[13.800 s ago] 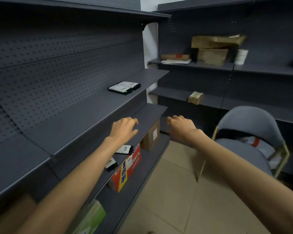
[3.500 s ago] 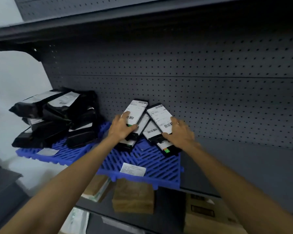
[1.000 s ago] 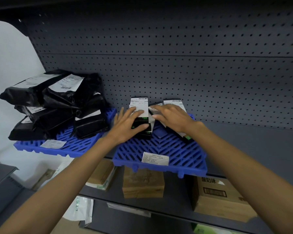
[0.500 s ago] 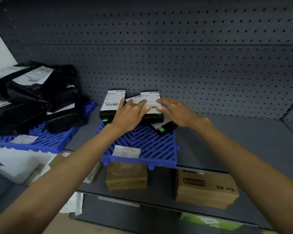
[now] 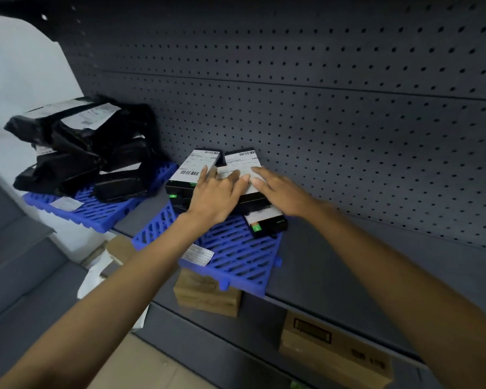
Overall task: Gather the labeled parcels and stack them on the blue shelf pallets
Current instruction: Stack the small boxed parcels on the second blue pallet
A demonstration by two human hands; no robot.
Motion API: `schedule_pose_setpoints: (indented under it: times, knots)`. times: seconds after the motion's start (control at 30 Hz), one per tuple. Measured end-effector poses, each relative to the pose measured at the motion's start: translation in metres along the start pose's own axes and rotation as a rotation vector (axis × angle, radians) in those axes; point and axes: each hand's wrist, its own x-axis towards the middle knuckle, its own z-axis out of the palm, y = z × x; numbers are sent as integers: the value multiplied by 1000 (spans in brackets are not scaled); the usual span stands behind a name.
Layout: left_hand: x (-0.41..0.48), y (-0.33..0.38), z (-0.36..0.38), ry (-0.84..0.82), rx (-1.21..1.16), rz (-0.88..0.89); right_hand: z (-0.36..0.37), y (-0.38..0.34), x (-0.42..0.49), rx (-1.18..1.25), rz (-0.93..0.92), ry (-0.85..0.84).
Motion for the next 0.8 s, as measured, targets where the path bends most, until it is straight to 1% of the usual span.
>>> schedule_pose_setpoints:
  times: [0.17,0.23,0.27,0.33,0.37,0.43,0.5,0.6,0.7,0.8]
  knots:
    - [-10,3,-4,-42,-15,-69,7,6,19,35,-15,-86]
    - [-15,5,-3,15,-102,-114,6,10,23,51,-7,-104]
    - [-18,7,-1,90,-143,-143,5,13,23,57,-13,-104]
    - [-27,10,4,224,-135,-170,2,19,21,55,-64,-95]
    - [-31,11,7,230,-127,-170,1,22,20,51,-97,-96]
    - [-35,14,14,161,-158,-161,0,26,17,48,-143,-118]
    - [-31,15,20,93,-297,-154,1,27,17,71,-156,-141]
    - [-23,15,25,96,-597,-135,3,21,19,170,-170,-155]
    - [-21,17,29,115,-744,-153,5,16,19,180,-149,-145]
    - [-24,20,28,138,-813,-183,4,14,17,170,-150,-130]
